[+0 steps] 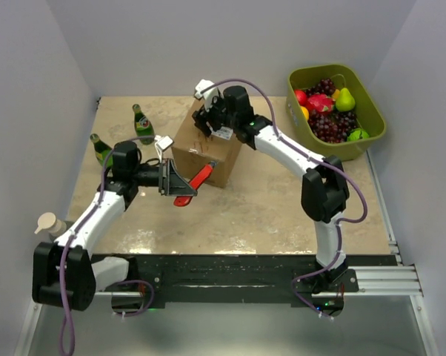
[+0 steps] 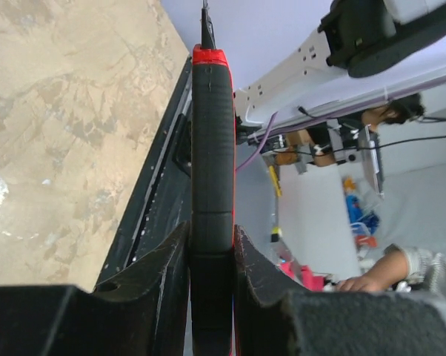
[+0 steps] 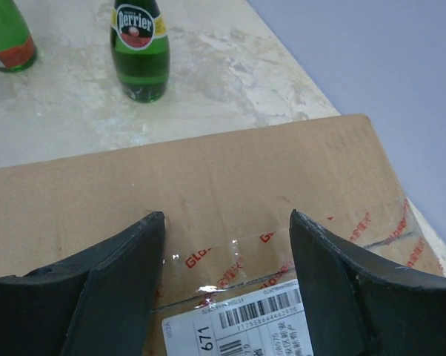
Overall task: Unpack the express box
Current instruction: Cut the express box at the center of the board, then adjust the express box at the center of the board.
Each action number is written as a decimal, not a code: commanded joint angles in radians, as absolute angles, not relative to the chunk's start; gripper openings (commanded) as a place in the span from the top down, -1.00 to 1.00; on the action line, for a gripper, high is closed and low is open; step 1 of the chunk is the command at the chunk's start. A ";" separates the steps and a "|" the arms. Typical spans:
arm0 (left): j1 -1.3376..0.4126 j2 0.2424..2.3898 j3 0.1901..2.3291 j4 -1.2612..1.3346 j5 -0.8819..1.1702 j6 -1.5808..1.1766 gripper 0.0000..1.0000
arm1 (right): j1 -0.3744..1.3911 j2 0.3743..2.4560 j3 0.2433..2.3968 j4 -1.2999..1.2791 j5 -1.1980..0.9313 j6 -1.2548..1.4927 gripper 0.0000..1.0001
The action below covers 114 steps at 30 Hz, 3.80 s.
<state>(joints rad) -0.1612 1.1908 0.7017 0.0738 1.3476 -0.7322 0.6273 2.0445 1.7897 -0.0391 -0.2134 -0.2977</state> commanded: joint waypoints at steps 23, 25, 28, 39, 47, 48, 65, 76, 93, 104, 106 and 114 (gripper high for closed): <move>0.207 1.178 0.991 -0.368 0.842 -0.119 1.00 | 0.202 2.429 2.241 -0.175 -0.653 -0.337 -0.51; 0.210 1.198 0.997 -0.345 0.842 -0.155 1.00 | 0.221 2.331 2.121 -0.219 -0.693 -0.336 -0.43; 0.207 1.227 0.976 -0.264 0.894 -0.256 1.00 | 0.251 2.159 1.877 -0.270 -0.741 -0.366 -0.36; 0.209 1.066 0.960 -0.198 0.757 -0.266 1.00 | 0.522 1.381 0.962 -0.310 -0.692 -0.408 -0.39; 0.222 0.867 0.937 -0.236 0.641 -0.397 1.00 | 0.279 1.638 1.567 -0.368 -0.729 -0.292 -0.45; 0.222 0.865 0.933 -0.235 0.635 -0.390 1.00 | 0.279 1.719 1.651 -0.338 -0.698 -0.269 -0.44; 0.325 0.853 0.945 -0.436 0.354 -0.224 1.00 | 0.500 2.384 2.308 0.224 -0.591 -0.038 -0.65; 0.416 0.865 0.987 -0.485 0.521 -0.153 1.00 | 0.538 2.691 2.623 0.022 -0.529 -0.248 -0.66; 0.161 1.000 0.684 0.019 0.586 -0.428 1.00 | 0.380 2.044 1.772 -0.661 -0.661 -0.422 -0.27; 0.089 1.147 0.641 0.277 0.538 -0.615 1.00 | 0.322 1.874 1.647 -0.548 -0.558 -0.253 -0.32; 0.051 1.198 0.650 0.363 0.554 -0.636 1.00 | 0.322 1.913 1.683 -0.554 -0.546 -0.255 -0.29; -0.113 1.440 0.858 0.488 0.552 -0.638 1.00 | 0.350 1.598 1.259 -0.585 -0.623 -0.206 -0.14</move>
<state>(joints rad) 0.0036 1.3457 0.7216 0.3489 0.4797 -0.6094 0.3008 1.8114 1.4738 -0.5365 -0.5201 -0.2760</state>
